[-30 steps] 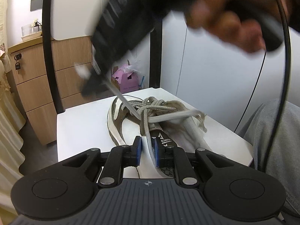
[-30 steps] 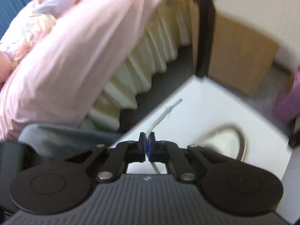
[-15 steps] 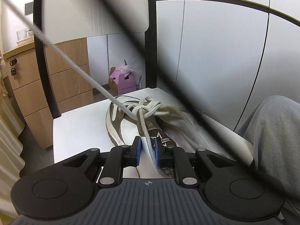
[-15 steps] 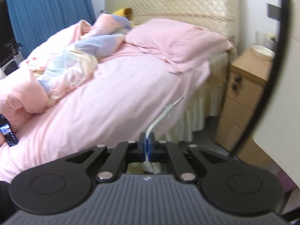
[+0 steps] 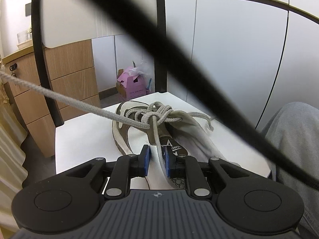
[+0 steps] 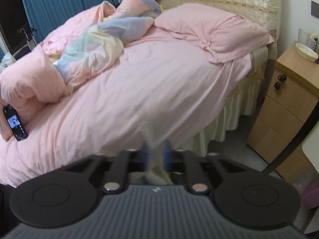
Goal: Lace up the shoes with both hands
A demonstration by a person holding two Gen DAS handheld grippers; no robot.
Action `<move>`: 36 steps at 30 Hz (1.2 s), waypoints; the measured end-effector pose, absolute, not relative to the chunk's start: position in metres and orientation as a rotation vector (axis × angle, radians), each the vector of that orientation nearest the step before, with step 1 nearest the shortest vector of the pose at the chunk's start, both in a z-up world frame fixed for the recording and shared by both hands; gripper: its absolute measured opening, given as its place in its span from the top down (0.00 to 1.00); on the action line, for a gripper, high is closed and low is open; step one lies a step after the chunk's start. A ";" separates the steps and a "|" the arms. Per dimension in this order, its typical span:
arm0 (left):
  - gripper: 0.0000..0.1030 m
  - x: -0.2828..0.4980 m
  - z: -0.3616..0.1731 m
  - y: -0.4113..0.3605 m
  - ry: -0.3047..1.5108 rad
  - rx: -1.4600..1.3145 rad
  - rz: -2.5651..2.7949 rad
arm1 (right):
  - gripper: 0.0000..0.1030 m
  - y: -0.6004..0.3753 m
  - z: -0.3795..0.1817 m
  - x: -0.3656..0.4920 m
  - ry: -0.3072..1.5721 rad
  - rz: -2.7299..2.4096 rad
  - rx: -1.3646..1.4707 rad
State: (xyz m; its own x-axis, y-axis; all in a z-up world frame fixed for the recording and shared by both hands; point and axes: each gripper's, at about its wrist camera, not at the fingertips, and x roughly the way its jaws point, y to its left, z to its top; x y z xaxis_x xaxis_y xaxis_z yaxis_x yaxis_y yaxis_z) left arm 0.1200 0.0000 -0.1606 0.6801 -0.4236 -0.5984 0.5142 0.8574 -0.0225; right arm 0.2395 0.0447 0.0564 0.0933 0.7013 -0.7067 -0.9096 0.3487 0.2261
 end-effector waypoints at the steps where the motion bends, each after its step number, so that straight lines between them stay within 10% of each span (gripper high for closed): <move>1: 0.82 0.121 -0.160 0.001 0.636 0.140 -0.526 | 0.37 0.042 0.056 0.238 0.843 1.214 -0.312; 8: 0.77 0.126 -0.161 0.005 0.655 0.074 -0.510 | 0.11 0.007 0.063 0.225 0.826 1.165 -0.343; 36: 0.70 0.138 -0.141 0.040 0.572 -0.281 -0.469 | 0.04 -0.228 -0.087 0.229 0.858 0.581 0.210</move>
